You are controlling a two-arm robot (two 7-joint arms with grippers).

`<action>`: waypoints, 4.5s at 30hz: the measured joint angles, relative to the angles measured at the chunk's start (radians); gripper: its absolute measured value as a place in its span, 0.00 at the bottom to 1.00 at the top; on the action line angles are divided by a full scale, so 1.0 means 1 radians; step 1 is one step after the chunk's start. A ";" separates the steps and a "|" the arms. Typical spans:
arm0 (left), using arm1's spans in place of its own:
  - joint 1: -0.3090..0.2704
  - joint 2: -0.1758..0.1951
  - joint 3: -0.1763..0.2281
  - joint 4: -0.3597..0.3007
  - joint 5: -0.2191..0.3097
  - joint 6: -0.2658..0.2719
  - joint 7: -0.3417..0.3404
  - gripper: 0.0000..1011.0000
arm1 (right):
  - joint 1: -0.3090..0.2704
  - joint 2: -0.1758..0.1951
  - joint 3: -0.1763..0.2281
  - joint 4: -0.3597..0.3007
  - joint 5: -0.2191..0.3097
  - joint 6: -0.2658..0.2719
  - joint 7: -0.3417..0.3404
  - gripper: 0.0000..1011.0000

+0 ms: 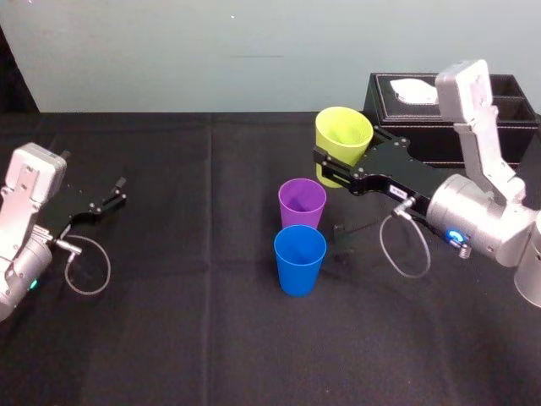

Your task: Stack the three plastic cups sequentially using one hand.

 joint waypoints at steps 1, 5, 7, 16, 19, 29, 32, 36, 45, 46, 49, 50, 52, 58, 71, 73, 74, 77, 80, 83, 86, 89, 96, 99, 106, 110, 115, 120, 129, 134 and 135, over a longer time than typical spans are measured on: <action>0.000 0.000 0.000 0.000 0.000 0.000 0.000 1.00 | 0.007 -0.004 -0.005 0.007 0.000 0.002 -0.001 0.72; 0.000 0.000 0.000 0.000 0.000 0.000 0.000 1.00 | 0.027 -0.016 -0.020 0.030 -0.003 0.006 -0.003 0.72; 0.000 0.000 0.000 0.000 0.000 0.000 0.000 1.00 | 0.035 -0.019 -0.027 0.040 -0.003 0.008 -0.003 0.72; 0.000 0.000 0.000 0.000 0.000 0.000 0.000 1.00 | 0.051 -0.026 -0.050 0.060 -0.002 0.009 0.007 0.72; 0.000 0.000 0.000 0.000 0.000 0.000 0.000 1.00 | 0.054 -0.029 -0.058 0.069 -0.002 0.006 0.009 0.72; 0.000 0.000 0.000 0.000 0.000 0.000 0.000 1.00 | 0.064 -0.033 -0.077 0.092 -0.006 -0.011 0.021 0.72; 0.000 0.000 0.000 0.000 0.000 0.000 0.000 1.00 | 0.066 -0.033 -0.080 0.099 -0.007 -0.014 0.024 0.72; 0.000 0.000 0.000 0.000 0.000 0.000 0.000 1.00 | 0.067 -0.032 -0.085 0.106 -0.007 -0.020 0.030 0.72; 0.000 0.000 0.000 0.000 0.000 0.000 0.000 1.00 | 0.074 -0.036 -0.098 0.128 -0.011 -0.033 0.040 0.72; 0.000 0.000 0.000 0.000 0.000 0.000 0.000 1.00 | 0.075 -0.037 -0.099 0.129 -0.011 -0.034 0.041 0.72; 0.000 0.000 0.000 0.000 0.000 0.000 0.000 1.00 | 0.076 -0.039 -0.102 0.134 -0.011 -0.038 0.043 0.72; 0.000 0.000 0.000 0.000 0.000 0.000 0.000 1.00 | 0.076 -0.040 -0.102 0.136 -0.011 -0.039 0.044 0.72; 0.000 0.000 0.000 0.000 0.000 0.000 0.000 1.00 | 0.077 -0.042 -0.104 0.142 -0.012 -0.042 0.044 0.72; 0.000 0.000 0.000 0.000 0.000 0.000 0.000 1.00 | 0.079 -0.045 -0.106 0.153 -0.015 -0.046 0.044 0.72; 0.000 0.000 0.000 0.000 0.000 0.000 0.000 1.00 | 0.087 -0.052 -0.105 0.173 -0.017 -0.061 0.046 0.72; 0.000 0.000 0.000 0.000 0.000 0.000 0.000 1.00 | 0.088 -0.055 -0.105 0.180 -0.017 -0.065 0.047 0.72; 0.000 0.000 0.000 0.000 0.000 0.000 0.000 1.00 | 0.088 -0.055 -0.105 0.181 -0.017 -0.066 0.047 0.72; 0.000 0.000 0.000 0.000 0.000 0.000 0.000 1.00 | 0.090 -0.057 -0.106 0.189 -0.017 -0.071 0.049 0.72; 0.000 0.000 0.000 0.000 0.000 0.000 0.000 1.00 | 0.091 -0.058 -0.107 0.194 -0.019 -0.075 0.050 0.72; 0.000 0.000 0.000 0.000 0.000 0.000 0.000 1.00 | 0.092 -0.059 -0.108 0.198 -0.022 -0.081 0.051 0.72; 0.000 0.000 0.000 0.000 0.000 0.000 0.000 1.00 | 0.093 -0.064 -0.109 0.209 -0.024 -0.090 0.053 0.72; 0.000 0.000 0.000 0.000 0.000 0.000 0.000 1.00 | 0.094 -0.066 -0.109 0.219 -0.025 -0.094 0.055 0.72; 0.000 0.000 0.000 0.000 0.000 0.000 0.000 1.00 | 0.095 -0.074 -0.111 0.236 -0.028 -0.101 0.056 0.72; 0.000 0.000 0.000 0.000 0.000 0.000 0.000 1.00 | 0.097 -0.077 -0.115 0.247 -0.032 -0.104 0.056 0.72; 0.000 0.000 0.000 0.000 0.000 0.000 0.000 1.00 | 0.097 -0.078 -0.116 0.250 -0.034 -0.105 0.057 0.72; 0.000 0.000 0.000 0.000 0.000 0.000 0.000 1.00 | 0.097 -0.078 -0.115 0.249 -0.034 -0.105 0.057 0.72; 0.000 0.000 0.000 0.000 0.000 0.000 0.000 1.00 | 0.097 -0.077 -0.115 0.248 -0.034 -0.104 0.057 0.75; 0.000 0.000 0.000 0.000 0.000 0.000 0.000 1.00 | 0.097 -0.077 -0.114 0.247 -0.033 -0.104 0.057 0.86; 0.000 0.000 0.000 0.000 0.000 0.000 0.000 1.00 | 0.096 -0.076 -0.114 0.246 -0.032 -0.103 0.057 0.99; 0.000 0.000 0.000 0.000 0.000 0.000 0.000 1.00 | 0.095 -0.076 -0.113 0.244 -0.032 -0.105 0.057 0.99; 0.000 0.000 0.000 0.000 0.000 0.000 0.000 1.00 | 0.093 -0.074 -0.112 0.241 -0.032 -0.111 0.059 0.99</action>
